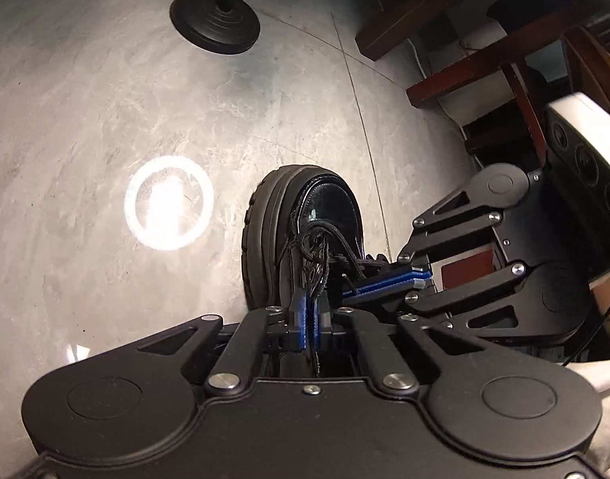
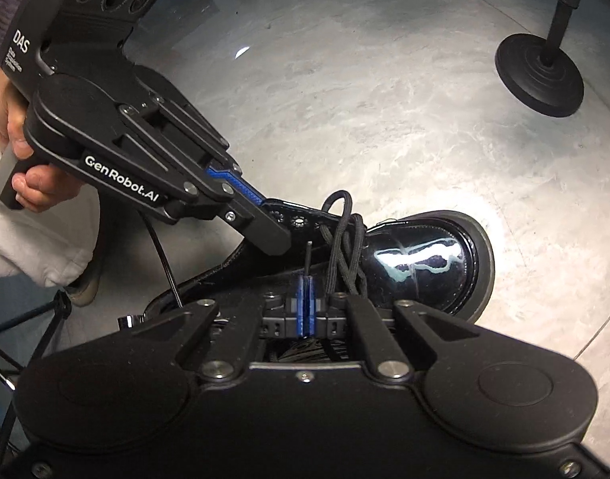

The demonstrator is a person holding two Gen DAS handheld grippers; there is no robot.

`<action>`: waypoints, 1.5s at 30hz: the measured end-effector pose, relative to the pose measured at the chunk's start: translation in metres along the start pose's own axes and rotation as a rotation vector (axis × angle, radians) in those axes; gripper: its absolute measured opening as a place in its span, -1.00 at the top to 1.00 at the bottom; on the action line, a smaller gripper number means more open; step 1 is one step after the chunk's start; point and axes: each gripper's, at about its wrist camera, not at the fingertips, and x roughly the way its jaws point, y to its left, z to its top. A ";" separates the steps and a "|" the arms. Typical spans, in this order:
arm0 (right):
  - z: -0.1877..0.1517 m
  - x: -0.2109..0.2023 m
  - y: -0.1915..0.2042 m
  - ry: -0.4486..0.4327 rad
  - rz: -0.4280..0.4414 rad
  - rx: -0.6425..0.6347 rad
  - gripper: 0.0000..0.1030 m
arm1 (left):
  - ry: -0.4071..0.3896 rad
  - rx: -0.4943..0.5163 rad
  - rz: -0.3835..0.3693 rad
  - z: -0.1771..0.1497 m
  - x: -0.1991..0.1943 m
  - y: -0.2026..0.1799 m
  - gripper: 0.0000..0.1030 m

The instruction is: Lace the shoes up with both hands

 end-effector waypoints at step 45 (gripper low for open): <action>0.016 -0.002 -0.004 0.037 0.033 -0.069 0.93 | 0.075 0.140 0.120 0.008 0.006 -0.028 0.91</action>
